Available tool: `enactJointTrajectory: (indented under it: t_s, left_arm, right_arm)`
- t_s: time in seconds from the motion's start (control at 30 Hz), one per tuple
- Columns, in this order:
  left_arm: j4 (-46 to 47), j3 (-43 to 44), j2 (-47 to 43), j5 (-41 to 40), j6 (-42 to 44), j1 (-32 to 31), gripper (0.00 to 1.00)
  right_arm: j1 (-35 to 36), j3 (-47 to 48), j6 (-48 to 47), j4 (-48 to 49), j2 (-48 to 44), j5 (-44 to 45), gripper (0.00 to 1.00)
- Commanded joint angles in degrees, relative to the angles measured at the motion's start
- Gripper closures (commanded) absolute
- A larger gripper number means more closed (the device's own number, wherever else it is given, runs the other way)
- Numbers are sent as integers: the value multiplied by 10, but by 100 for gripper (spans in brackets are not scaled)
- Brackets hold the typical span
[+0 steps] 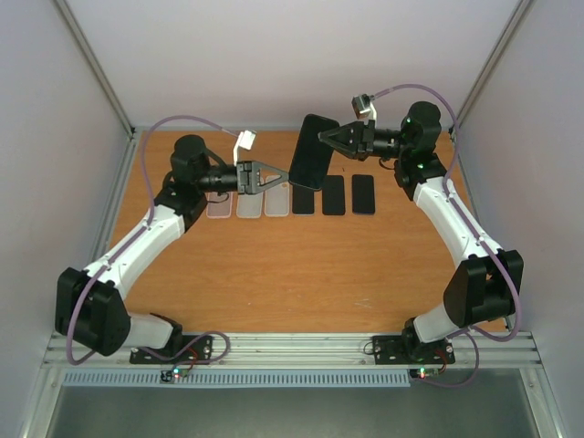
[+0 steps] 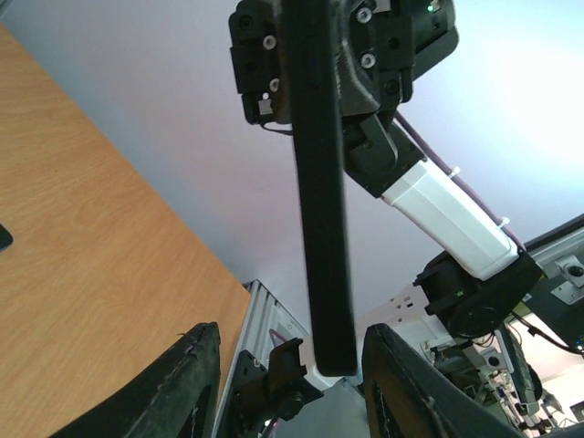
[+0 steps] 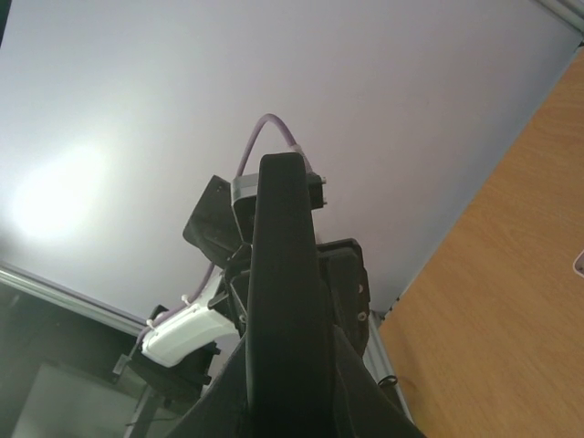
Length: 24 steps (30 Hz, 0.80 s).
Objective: Take the phone out of the phone case
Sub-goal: Adjust the phone.
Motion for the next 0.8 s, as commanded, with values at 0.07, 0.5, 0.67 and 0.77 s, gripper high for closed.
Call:
enactJointTrajectory:
  t_s: [0.07,0.5,0.67,0.77]
  left_arm:
    - [-44,24,15,-16,52,-12,58]
    - [-5,-12,27,-31,12,6,63]
    - [5,-18,27,-32,1,11,63]
    - [11,-24,27,-34,-4,12,63]
  right_arm:
    - [3,4,9,29,-13,-5,99]
    - [3,11,59,70,-19,-6,99]
    - [2,12,79,92,-18,-6,99]
    - [3,13,88,103,-19,-5,99]
